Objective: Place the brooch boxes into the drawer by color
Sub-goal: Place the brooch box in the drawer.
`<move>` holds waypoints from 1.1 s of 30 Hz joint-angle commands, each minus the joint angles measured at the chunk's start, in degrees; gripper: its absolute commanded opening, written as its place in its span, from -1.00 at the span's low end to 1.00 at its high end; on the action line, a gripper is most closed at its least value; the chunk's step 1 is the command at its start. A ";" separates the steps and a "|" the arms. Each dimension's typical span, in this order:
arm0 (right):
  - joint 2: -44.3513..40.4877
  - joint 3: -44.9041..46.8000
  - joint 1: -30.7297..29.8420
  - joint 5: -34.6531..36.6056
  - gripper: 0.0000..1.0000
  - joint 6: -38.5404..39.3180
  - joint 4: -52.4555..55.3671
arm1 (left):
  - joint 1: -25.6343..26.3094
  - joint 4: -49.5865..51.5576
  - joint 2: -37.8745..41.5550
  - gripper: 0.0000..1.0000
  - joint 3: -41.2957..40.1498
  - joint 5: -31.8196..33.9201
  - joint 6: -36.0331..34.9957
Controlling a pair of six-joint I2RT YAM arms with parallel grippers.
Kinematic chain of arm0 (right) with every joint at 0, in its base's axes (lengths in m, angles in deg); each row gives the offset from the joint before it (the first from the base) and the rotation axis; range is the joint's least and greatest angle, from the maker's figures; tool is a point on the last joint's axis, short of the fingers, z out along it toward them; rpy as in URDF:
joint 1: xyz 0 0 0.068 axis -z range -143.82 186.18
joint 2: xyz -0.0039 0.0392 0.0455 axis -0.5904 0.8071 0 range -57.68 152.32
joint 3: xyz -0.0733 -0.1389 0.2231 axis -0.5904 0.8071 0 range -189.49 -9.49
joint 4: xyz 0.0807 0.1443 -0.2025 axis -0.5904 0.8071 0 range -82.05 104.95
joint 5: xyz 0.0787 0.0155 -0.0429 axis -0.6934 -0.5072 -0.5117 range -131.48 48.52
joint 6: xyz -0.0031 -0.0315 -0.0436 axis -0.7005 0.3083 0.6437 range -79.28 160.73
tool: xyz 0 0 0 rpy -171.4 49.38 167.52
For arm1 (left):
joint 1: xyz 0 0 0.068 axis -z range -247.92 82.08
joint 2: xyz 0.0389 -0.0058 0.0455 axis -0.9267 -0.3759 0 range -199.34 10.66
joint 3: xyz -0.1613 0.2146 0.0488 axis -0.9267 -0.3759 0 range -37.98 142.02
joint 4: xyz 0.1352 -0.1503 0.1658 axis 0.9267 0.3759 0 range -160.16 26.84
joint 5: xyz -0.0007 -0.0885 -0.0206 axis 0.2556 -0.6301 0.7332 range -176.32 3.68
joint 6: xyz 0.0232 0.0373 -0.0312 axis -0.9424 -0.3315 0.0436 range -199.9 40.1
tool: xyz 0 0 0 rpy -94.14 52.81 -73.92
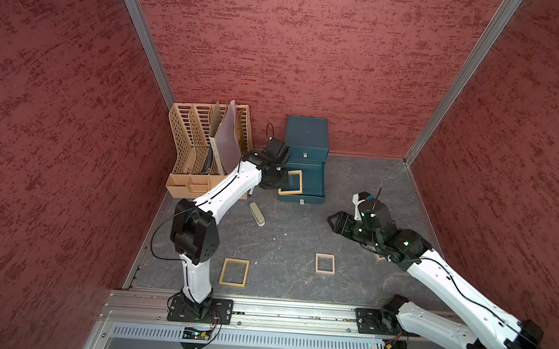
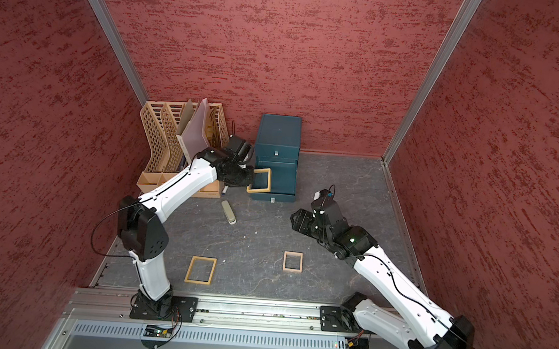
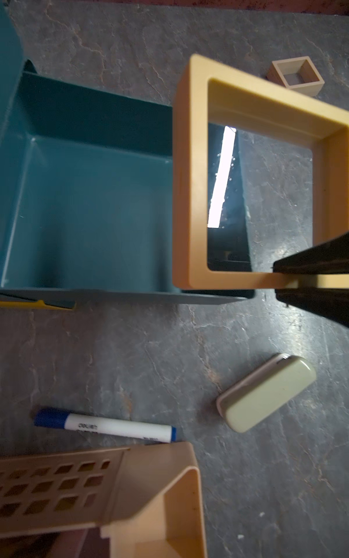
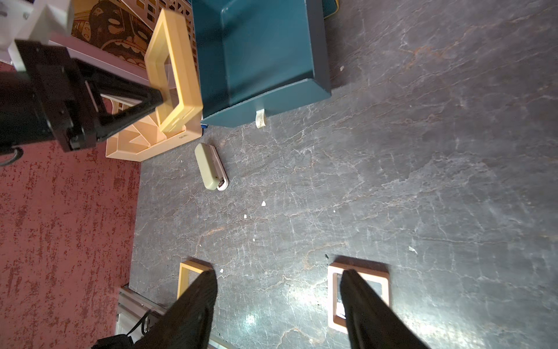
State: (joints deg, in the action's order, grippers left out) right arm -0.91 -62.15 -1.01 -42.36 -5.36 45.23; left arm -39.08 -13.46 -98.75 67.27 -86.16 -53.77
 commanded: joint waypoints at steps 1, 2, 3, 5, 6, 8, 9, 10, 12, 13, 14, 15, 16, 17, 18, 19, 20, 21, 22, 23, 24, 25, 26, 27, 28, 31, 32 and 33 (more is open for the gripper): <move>-0.87 -1.76 -0.52 1.23 0.40 -0.43 1.00 | -0.19 1.57 -4.05 -1.00 6.17 -0.04 -1.77; -0.96 -1.58 -0.52 1.18 0.40 -0.47 0.95 | -0.19 1.72 -5.66 -1.00 8.10 -0.05 -1.95; -0.96 -1.57 -0.52 1.18 0.40 -0.59 0.91 | -0.19 1.87 -7.00 -1.00 9.63 0.20 -2.13; -1.12 -1.39 -0.52 1.15 0.40 -0.76 0.95 | -0.10 1.94 -9.36 -1.00 12.21 0.79 -2.30; -1.13 -1.41 -0.52 1.22 0.40 -0.84 0.96 | -0.10 1.83 -10.23 -1.00 12.95 0.89 -2.36; -1.48 -1.32 -0.51 1.32 0.40 -0.94 1.04 | 0.07 2.03 -12.12 -1.00 14.64 1.53 -2.72; -1.57 -1.32 -0.51 1.35 0.40 -0.94 1.13 | 0.15 2.17 -12.80 -1.00 15.16 1.71 -2.83; -1.65 -1.33 -0.50 1.36 0.40 -0.99 1.21 | 0.31 2.18 -13.47 -1.00 15.71 2.02 -2.99; -1.67 -1.26 -0.52 1.33 0.40 -0.94 1.31 | 0.60 2.14 -14.23 -1.00 16.37 2.60 -3.17; -1.67 -1.31 -0.52 1.34 0.40 -0.91 1.31 | 0.76 2.14 -14.57 -1.00 16.54 2.78 -3.19; -1.59 -1.30 -0.52 1.32 0.40 -0.93 1.31 | 0.93 2.05 -14.97 -1.00 16.80 3.19 -3.19; -1.58 -1.35 -0.52 1.28 0.40 -0.92 1.31 | 1.04 2.22 -15.38 -1.00 17.05 3.34 -3.28; -1.50 -1.33 -0.50 1.26 0.40 -0.89 1.31 | 1.26 2.56 -16.01 -1.00 17.51 3.63 -3.51; -1.49 -1.39 -0.52 1.26 0.40 -0.96 1.31 | 1.46 3.16 -16.71 -1.00 18.09 4.14 -3.59; -1.49 -1.40 -0.52 1.31 0.40 -0.96 1.24 | 1.55 3.63 -17.25 -1.00 18.40 4.62 -3.71; -1.57 -1.39 -0.52 1.15 0.40 -0.95 1.22 | 1.65 3.92 -17.70 -1.00 18.59 4.93 -3.72; -1.58 -1.41 -0.52 1.17 0.40 -0.93 1.30 | 1.72 3.93 -17.90 -1.00 18.50 5.15 -3.69; -1.66 -1.39 -0.47 1.30 0.40 -0.94 1.31 | 1.81 3.80 -18.15 -1.00 18.42 5.28 -3.60; -1.74 -1.37 -0.51 1.31 0.40 -0.92 1.31 | 1.83 3.80 -18.42 -1.00 18.41 5.57 -3.54; -1.75 -1.29 -0.52 1.32 0.40 -0.98 1.37 | 1.91 3.73 -18.63 -1.00 18.41 5.85 -3.46; -1.75 -1.28 -0.52 1.27 0.40 -0.85 1.39 | 1.93 3.68 -18.81 -1.00 18.43 6.06 -3.28; -1.75 -1.16 -0.45 1.25 0.40 -0.91 1.48 | 1.92 3.55 -19.08 -1.00 18.47 6.40 -3.15; -1.76 -1.17 -0.51 1.17 0.40 -0.92 1.48 | 1.92 3.54 -19.33 -1.00 18.59 6.60 -3.02; -1.75 -1.21 -0.52 1.23 0.40 -0.89 1.47 | 1.92 3.51 -19.65 -1.00 18.79 6.69 -2.77; -1.76 -1.17 -0.48 1.18 0.40 -0.87 1.52 | 1.92 3.54 -19.96 -1.00 18.92 6.63 -2.70; -1.75 -1.22 -0.50 1.23 0.40 -0.83 1.66 | 2.01 4.22 -21.31 -1.00 20.07 6.72 -2.49; -1.75 -1.26 -0.52 1.31 0.40 -0.77 1.66 | 2.08 4.49 -21.81 -1.00 20.42 6.87 -2.49; -1.75 -1.24 -0.51 1.29 0.40 -0.78 1.66 | 2.10 4.71 -22.20 -1.00 20.82 6.91 -2.41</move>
State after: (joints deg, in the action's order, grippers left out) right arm -1.87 -62.15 -1.01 -42.28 -5.99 46.04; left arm -37.31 -9.65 -118.59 86.59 -80.22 -56.37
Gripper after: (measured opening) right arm 0.699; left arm 0.106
